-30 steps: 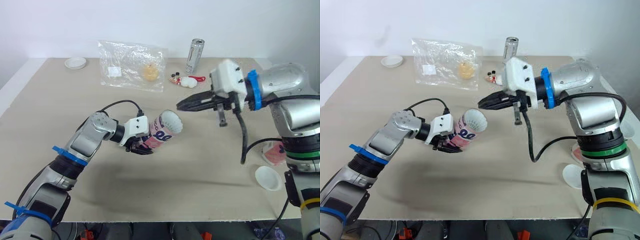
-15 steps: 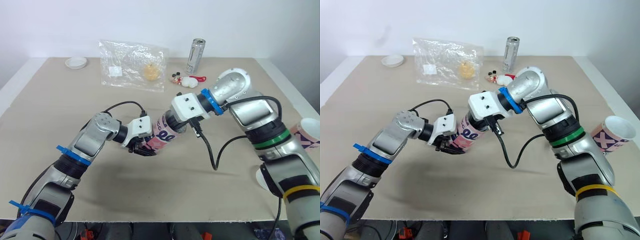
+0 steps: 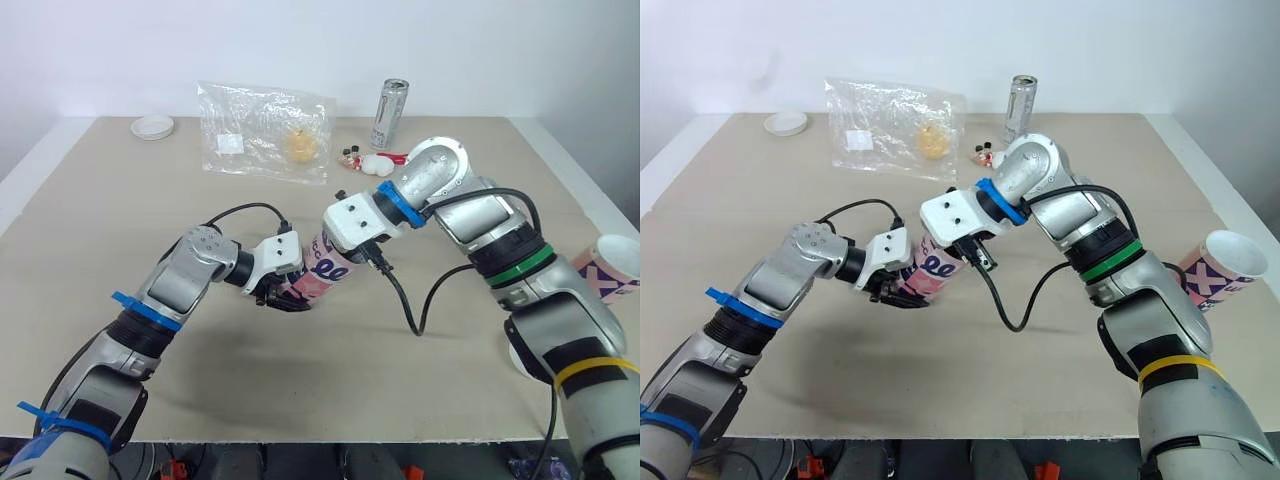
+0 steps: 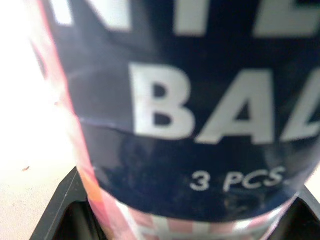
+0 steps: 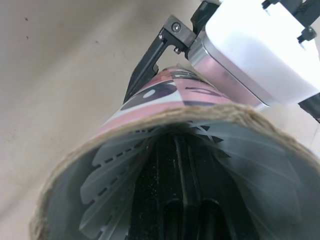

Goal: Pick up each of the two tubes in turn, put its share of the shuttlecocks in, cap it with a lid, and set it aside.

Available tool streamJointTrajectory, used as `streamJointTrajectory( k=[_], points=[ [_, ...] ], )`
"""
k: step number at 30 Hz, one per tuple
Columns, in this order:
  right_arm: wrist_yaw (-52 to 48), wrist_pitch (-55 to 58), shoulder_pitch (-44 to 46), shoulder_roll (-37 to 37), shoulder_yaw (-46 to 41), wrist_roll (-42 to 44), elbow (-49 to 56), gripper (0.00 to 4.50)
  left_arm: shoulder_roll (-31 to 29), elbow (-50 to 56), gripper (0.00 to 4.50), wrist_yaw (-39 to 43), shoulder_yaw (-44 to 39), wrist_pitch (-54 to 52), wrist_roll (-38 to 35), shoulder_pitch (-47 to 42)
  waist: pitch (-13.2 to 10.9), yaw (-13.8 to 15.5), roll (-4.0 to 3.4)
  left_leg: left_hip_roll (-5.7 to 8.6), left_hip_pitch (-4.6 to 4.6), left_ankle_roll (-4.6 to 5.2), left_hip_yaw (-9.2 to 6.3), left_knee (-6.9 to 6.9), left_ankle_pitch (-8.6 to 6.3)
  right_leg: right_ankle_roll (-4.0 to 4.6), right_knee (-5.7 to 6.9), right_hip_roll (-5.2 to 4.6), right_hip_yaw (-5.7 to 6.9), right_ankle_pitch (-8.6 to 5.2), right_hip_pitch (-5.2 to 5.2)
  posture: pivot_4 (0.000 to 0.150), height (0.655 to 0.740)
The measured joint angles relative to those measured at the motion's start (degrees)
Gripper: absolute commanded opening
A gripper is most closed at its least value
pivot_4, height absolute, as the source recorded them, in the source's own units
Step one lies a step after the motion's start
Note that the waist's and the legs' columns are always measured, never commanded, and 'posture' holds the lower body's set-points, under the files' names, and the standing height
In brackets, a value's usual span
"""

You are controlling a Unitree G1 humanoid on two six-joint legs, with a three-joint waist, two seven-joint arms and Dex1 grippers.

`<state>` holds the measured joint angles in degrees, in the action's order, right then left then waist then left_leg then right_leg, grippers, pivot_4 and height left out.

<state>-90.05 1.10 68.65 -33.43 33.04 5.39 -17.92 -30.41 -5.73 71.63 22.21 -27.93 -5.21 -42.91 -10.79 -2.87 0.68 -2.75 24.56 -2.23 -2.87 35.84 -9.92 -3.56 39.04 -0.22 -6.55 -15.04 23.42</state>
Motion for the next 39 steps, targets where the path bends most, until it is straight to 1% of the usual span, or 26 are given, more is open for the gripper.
streamJointTrajectory(
  k=[2, 3, 6, 13, 16, 19, 22, 24, 25, 27, 28, 30, 31, 35, 36, 37, 39],
  points=[
    [0.0, 2.3, 0.0, -0.8, -0.1, 2.3, 0.6, 0.03, 0.2, 0.2, 2.90, -0.1, -0.1, 0.1, -0.3, 0.1, 0.0, 0.0, 0.00, 0.00, 0.03, 0.00, -0.03, 0.00, 0.00, 0.03, 0.00, 0.00, 0.02, 0.00, 0.02, 0.150, 0.7400],
    [0.0, 4.7, -0.1, -2.5, -1.2, 5.4, 2.1, 0.03, 0.5, 0.4, 2.90, -0.5, -0.3, 0.6, -0.4, 0.6, 0.0, 0.1, 0.00, 0.01, 0.06, 0.00, -0.06, 0.00, 0.00, 0.08, 0.00, -0.02, 0.04, 0.01, 0.02, 0.150, 0.7400],
    [-0.1, 8.7, -0.1, -5.9, -5.3, 10.2, 4.7, 0.03, 0.7, 0.7, 2.90, -1.4, -0.6, 1.6, -0.9, 1.9, 0.0, 0.1, 0.00, 0.05, 0.09, -0.01, -0.18, -0.01, -0.01, 0.24, -0.02, -0.06, 0.15, 0.04, -0.01, 0.150, 0.7400],
    [-0.1, 17.6, -1.4, -9.8, -11.6, 15.2, 8.2, 0.03, 1.6, 0.6, 2.90, -3.0, -0.8, 3.5, -1.5, 3.1, 0.0, 0.1, 0.00, 0.04, 0.07, -0.01, -0.24, 0.01, -0.01, 0.10, 0.00, -0.04, 0.20, -0.06, -0.03, 0.150, 0.7400],
    [1.1, 22.7, -4.1, -10.6, -15.6, 17.9, 11.1, 0.03, 3.2, 0.0, 2.90, -4.8, -1.7, 5.5, -1.6, 4.4, 0.0, 0.2, 0.00, 0.05, 0.09, -0.01, -0.25, 0.02, -0.01, 0.10, -0.01, -0.05, 0.21, -0.05, -0.05, 0.150, 0.7400],
    [6.4, 28.9, -8.2, -11.4, -22.4, 21.3, 13.7, 0.03, 5.4, -0.7, 2.90, -8.1, -3.3, 8.3, -2.1, 6.7, 0.0, 0.2, 0.01, 0.08, 0.14, -0.01, -0.27, 0.03, -0.01, 0.27, -0.02, -0.09, 0.22, 0.04, -0.03, 0.150, 0.7400],
    [15.1, 34.6, -14.8, -11.3, -31.7, 25.6, 18.7, 0.03, 8.8, -0.7, 2.90, -11.8, -6.2, 11.3, -3.3, 10.4, 0.0, 0.3, 0.01, 0.09, 0.15, -0.01, -0.29, 0.01, -0.01, 0.26, -0.03, -0.10, 0.24, 0.04, -0.04, 0.150, 0.7400],
    [18.9, 36.8, -18.1, -11.1, -35.3, 27.1, 20.9, 0.03, 9.7, -0.7, 2.90, -12.9, -6.9, 12.7, -3.9, 12.1, 0.0, 0.3, 0.02, 0.10, 0.14, -0.01, -0.30, -0.01, -0.01, 0.27, -0.02, -0.10, 0.24, 0.04, -0.04, 0.150, 0.7400],
    [23.0, 39.0, -22.2, -11.0, -39.3, 28.8, 24.2, 0.03, 10.9, -0.4, 2.90, -13.9, -7.6, 14.7, -4.4, 13.8, 0.0, 0.3, 0.02, 0.09, 0.11, 0.00, -0.30, 0.00, -0.01, 0.27, -0.02, -0.09, 0.24, 0.05, -0.07, 0.150, 0.7400],
    [26.8, 41.1, -27.5, -11.0, -43.2, 30.3, 27.9, 0.03, 12.5, 0.2, 2.90, -14.9, -8.7, 17.7, -5.4, 16.6, 0.0, 0.3, 0.03, 0.09, 0.10, -0.01, -0.30, 0.01, -0.01, 0.25, -0.04, -0.10, 0.24, 0.03, -0.11, 0.150, 0.7400],
    [29.7, 42.9, -32.2, -11.2, -45.8, 31.0, 30.7, 0.03, 13.4, 0.2, 2.90, -15.4, -8.8, 19.7, -5.6, 18.7, 0.0, 0.3, 0.03, 0.11, 0.12, -0.01, -0.28, 0.00, -0.01, 0.24, -0.03, -0.12, 0.22, 0.04, -0.09, 0.150, 0.7400],
    [32.1, 44.7, -36.9, -11.4, -47.7, 31.7, 33.0, 0.03, 14.1, 0.3, 2.90, -15.9, -8.9, 21.5, -6.0, 20.7, 0.0, 0.3, 0.03, 0.12, 0.11, -0.01, -0.28, 0.04, -0.01, 0.20, -0.03, -0.13, 0.21, 0.04, -0.10, 0.150, 0.7400],
    [33.3, 45.7, -39.0, -11.4, -48.4, 32.1, 33.8, 0.03, 14.2, 0.3, 2.90, -16.1, -8.9, 22.1, -6.0, 21.6, 0.0, 0.3, 0.02, 0.12, 0.11, 0.00, -0.27, 0.06, 0.00, 0.00, -0.03, -0.12, 0.20, -0.03, -0.10, 0.150, 0.7400],
    [36.6, 50.8, -47.6, -13.1, -54.2, 35.8, 38.4, 0.03, 15.9, 0.2, 2.90, -17.1, -8.7, 24.9, -6.0, 22.6, 0.0, 0.3, 0.03, 0.12, 0.04, 0.04, -0.28, 0.15, 0.05, -0.19, -0.03, -0.10, 0.19, 0.00, -0.19, 0.150, 0.7400],
    [37.1, 52.4, -49.9, -13.8, -55.4, 36.8, 39.0, 0.65, 16.0, 0.1, 2.90, -17.4, -8.5, 25.4, -5.9, 22.9, 0.0, 0.3, 0.02, 0.12, 0.05, 0.04, -0.26, 0.19, 0.06, -0.21, -0.04, -0.10, 0.17, 0.03, -0.19, 0.150, 0.7400],
    [37.4, 53.9, -51.9, -14.8, -56.1, 37.7, 39.5, 0.93, 16.2, -0.1, 2.90, -17.6, -8.4, 25.6, -5.8, 23.1, 0.0, 0.3, 0.02, 0.13, 0.05, 0.05, -0.25, 0.22, 0.07, -0.22, -0.04, -0.10, 0.16, 0.05, -0.19, 0.150, 0.7400],
    [37.3, 57.7, -56.2, -18.5, -56.8, 39.6, 40.7, 1.82, 16.4, -0.2, 2.90, -18.0, -8.2, 25.8, -5.3, 23.2, 0.0, 0.2, 0.01, 0.13, 0.05, 0.06, -0.24, 0.27, 0.07, -0.20, -0.04, -0.10, 0.15, 0.06, -0.19, 0.150, 0.7400]
  ],
)
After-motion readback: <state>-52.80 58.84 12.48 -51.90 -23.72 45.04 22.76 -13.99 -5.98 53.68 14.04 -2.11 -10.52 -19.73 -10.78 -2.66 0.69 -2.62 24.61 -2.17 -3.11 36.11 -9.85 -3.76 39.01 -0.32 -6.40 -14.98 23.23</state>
